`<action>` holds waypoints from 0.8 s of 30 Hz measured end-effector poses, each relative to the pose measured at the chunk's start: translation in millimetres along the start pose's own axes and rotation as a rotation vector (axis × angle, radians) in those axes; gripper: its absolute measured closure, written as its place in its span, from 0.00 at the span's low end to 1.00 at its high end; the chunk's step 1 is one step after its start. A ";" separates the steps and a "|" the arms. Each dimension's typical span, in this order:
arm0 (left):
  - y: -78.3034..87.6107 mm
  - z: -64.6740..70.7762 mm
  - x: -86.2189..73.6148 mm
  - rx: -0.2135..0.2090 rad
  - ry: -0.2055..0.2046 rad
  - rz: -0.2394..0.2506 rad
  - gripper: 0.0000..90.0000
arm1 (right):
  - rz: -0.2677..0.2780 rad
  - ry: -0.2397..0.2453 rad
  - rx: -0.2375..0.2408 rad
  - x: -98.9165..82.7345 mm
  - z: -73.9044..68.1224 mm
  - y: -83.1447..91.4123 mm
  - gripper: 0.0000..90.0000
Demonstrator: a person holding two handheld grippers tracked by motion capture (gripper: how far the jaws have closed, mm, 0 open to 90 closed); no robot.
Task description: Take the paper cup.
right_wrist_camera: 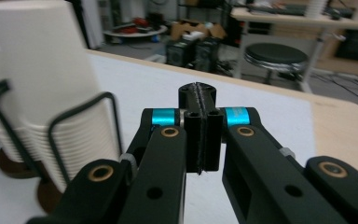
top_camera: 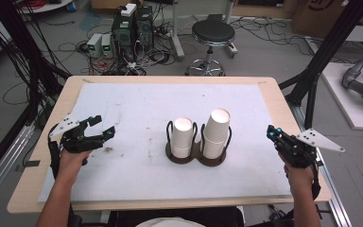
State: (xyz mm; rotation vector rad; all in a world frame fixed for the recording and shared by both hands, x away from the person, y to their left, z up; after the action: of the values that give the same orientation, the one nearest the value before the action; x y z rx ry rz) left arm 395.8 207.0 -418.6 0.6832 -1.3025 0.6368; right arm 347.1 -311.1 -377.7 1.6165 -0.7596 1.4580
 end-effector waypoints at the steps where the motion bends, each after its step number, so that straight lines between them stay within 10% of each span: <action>1: -0.2 0.6 -0.5 -0.005 -0.002 -0.004 0.23 | 0.000 0.000 0.000 0.0 0.0 0.0 1.00; 3: -0.4 1.5 -1.1 -0.006 -0.001 -0.007 0.23 | 0.029 0.008 0.106 7.5 -17.4 0.2 1.00; 12: -0.5 4.2 -2.0 -0.012 -0.001 -0.007 0.23 | 0.082 0.083 0.301 33.8 -74.3 -3.9 1.00; 24: -4.3 8.9 -3.4 -0.026 -0.006 -0.016 0.23 | 0.019 0.114 0.410 11.8 -123.7 -39.0 1.00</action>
State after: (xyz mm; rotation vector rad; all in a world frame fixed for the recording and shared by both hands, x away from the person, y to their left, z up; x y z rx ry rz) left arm 392.8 197.4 -421.3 0.6740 -1.3073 0.6048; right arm 320.9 -183.7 -372.5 1.8073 -0.4284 1.7880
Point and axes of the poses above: each handheld gripper's, and its own axes: y roughly backward along the jaws, x roughly out of its top, z roughly to its right, the point moved 9 cm from there along -y, roughly forward along the jaws, and after that the axes turned 5 degrees about z, right-handed, at the moved point
